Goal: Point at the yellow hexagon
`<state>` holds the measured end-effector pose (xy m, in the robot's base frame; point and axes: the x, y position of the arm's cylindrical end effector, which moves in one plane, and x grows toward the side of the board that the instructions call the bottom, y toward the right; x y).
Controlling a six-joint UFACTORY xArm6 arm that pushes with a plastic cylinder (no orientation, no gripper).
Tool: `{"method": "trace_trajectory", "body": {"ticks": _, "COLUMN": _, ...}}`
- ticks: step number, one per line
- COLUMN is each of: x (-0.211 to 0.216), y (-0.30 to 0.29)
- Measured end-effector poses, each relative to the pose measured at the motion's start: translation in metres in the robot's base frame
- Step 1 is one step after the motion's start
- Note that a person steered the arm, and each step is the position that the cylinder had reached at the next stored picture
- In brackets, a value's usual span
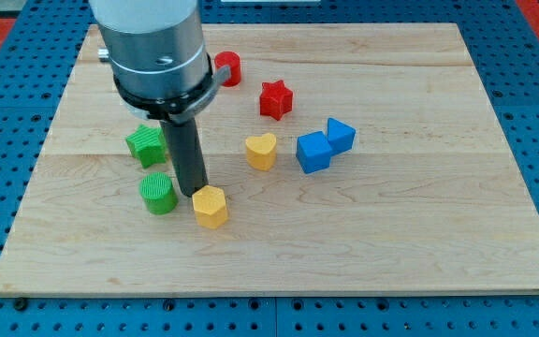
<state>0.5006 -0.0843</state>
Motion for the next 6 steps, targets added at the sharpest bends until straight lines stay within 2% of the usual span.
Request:
{"method": "trace_trajectory", "body": {"ticks": 2, "x": -0.021, "y": 0.069}}
{"method": "trace_trajectory", "body": {"ticks": 3, "x": 0.019, "y": 0.105}}
{"method": "trace_trajectory", "body": {"ticks": 4, "x": 0.061, "y": 0.060}}
{"method": "trace_trajectory", "body": {"ticks": 6, "x": 0.066, "y": -0.056}}
